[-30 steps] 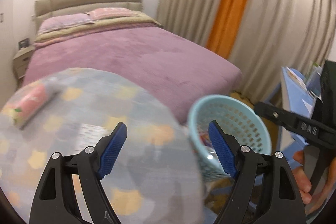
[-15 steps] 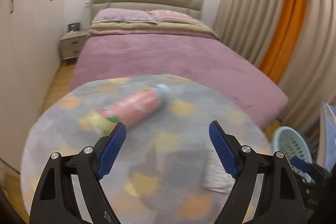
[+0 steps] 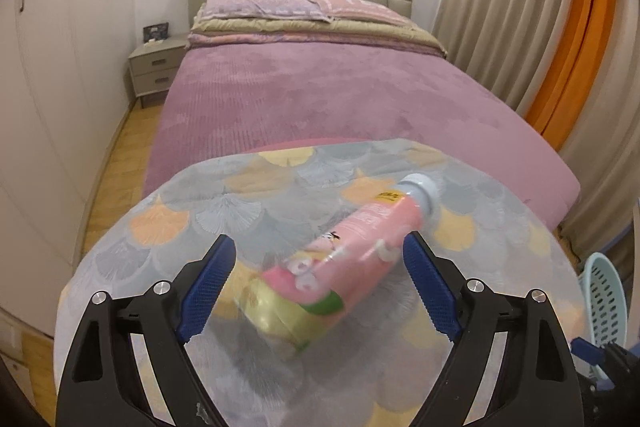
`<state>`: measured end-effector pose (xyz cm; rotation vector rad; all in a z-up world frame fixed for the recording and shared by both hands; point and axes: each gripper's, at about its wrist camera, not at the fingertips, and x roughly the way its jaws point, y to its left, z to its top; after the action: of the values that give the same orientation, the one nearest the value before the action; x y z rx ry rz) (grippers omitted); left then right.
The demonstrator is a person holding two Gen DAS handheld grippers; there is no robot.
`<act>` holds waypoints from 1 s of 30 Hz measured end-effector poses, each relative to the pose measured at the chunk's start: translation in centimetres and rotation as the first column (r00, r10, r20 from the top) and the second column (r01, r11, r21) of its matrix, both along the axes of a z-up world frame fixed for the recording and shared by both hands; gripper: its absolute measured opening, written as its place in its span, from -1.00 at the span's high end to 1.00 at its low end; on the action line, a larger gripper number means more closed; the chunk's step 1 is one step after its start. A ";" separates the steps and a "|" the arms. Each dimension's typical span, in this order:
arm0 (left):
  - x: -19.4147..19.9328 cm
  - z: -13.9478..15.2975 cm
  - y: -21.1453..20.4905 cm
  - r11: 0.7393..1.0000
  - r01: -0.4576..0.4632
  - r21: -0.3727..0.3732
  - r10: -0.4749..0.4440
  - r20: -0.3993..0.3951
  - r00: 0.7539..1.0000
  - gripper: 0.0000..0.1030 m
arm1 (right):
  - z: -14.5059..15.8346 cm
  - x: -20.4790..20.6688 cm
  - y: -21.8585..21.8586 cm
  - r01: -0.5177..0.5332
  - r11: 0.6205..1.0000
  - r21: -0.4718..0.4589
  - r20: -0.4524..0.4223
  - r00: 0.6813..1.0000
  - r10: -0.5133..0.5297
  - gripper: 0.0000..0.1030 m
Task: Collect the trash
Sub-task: 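Grasp the pink yogurt bottle with the left tool while the right tool grasps the dotted tissue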
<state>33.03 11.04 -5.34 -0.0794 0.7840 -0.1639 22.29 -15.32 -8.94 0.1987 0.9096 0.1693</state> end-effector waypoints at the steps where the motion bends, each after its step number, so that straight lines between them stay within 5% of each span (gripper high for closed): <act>1: 0.4 -0.3 0.0 1.000 0.004 0.006 -0.004 -0.012 1.000 -0.62 | -0.1 0.1 0.1 -0.004 1.000 0.000 -0.003 1.000 0.004 -0.11; 8: 0.2 -1.6 -1.4 0.995 0.088 0.041 -0.084 -0.079 0.993 -0.57 | -1.1 0.9 1.1 -0.040 0.999 0.008 -0.035 0.999 0.041 -0.08; 20: -1.7 -2.1 -5.1 0.968 0.250 0.027 -0.243 -0.151 0.958 -0.53 | -1.5 2.6 2.4 -0.062 0.998 -0.025 -0.021 0.998 0.062 0.46; 28: -0.7 -4.1 -6.8 0.977 0.199 0.074 -0.182 -0.184 0.966 0.07 | -1.6 2.3 3.6 -0.123 0.990 -0.065 0.001 0.992 0.123 0.84; 30: -1.0 -3.9 -6.8 0.979 0.194 0.067 -0.179 -0.183 0.967 0.07 | -1.4 2.0 3.8 -0.143 0.988 -0.066 0.010 0.990 0.144 0.90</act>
<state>32.01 4.21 -9.27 0.0621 0.9747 -0.3055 24.27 -11.49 -10.33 0.0712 0.9136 0.2737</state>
